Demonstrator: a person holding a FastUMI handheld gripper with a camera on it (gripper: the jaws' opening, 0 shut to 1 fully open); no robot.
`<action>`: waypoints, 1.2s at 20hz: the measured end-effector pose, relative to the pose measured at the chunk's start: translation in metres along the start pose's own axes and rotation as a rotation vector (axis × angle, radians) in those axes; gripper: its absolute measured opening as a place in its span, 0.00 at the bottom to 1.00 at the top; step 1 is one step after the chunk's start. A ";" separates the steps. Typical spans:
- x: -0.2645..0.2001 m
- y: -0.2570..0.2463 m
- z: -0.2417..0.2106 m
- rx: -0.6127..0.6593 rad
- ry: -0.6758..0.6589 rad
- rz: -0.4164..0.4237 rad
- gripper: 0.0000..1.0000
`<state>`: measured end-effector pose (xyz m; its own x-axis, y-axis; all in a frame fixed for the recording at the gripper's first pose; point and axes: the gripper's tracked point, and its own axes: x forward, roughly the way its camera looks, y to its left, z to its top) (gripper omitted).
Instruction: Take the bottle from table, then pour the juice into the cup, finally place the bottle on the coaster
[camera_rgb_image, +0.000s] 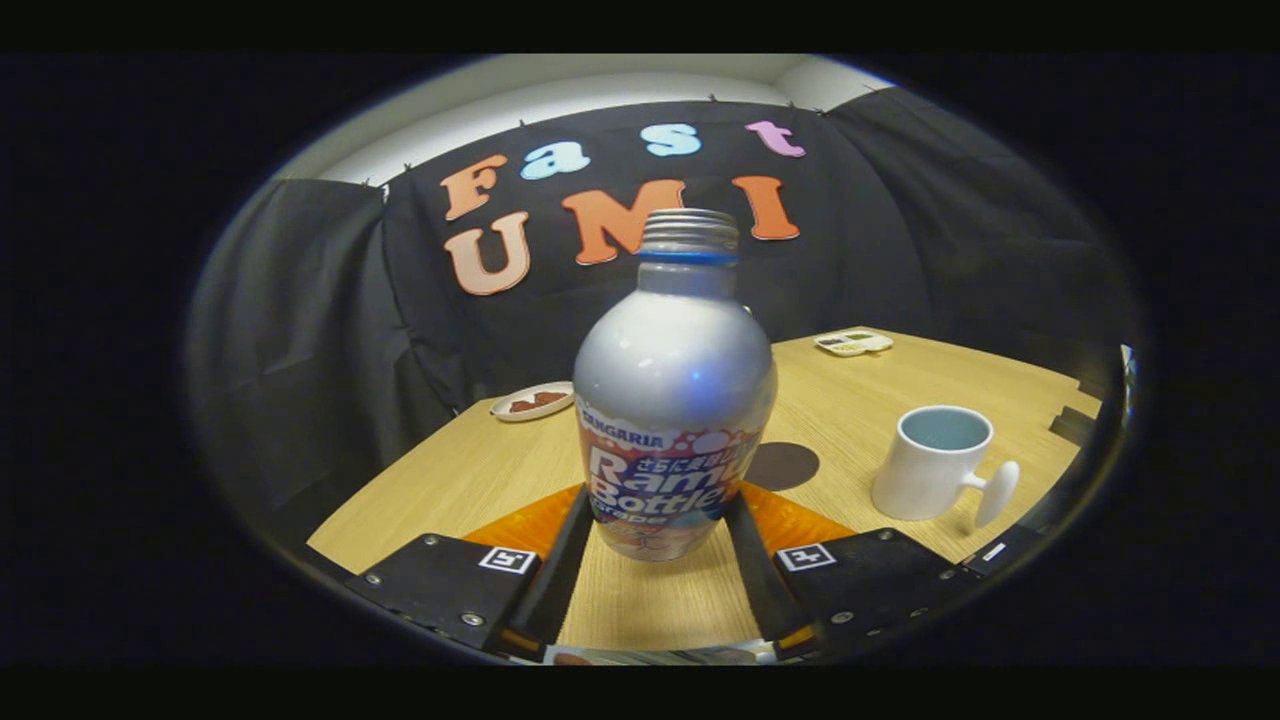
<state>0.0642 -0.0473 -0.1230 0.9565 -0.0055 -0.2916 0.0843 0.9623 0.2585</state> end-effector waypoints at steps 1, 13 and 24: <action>0.000 0.000 0.001 0.027 0.001 0.007 0.73; 0.004 0.007 0.022 0.398 -0.024 0.110 0.73; 0.014 0.008 0.034 0.758 -0.029 0.125 0.72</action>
<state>0.0873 -0.0485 -0.0937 0.9777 0.0739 -0.1966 0.1329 0.5069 0.8517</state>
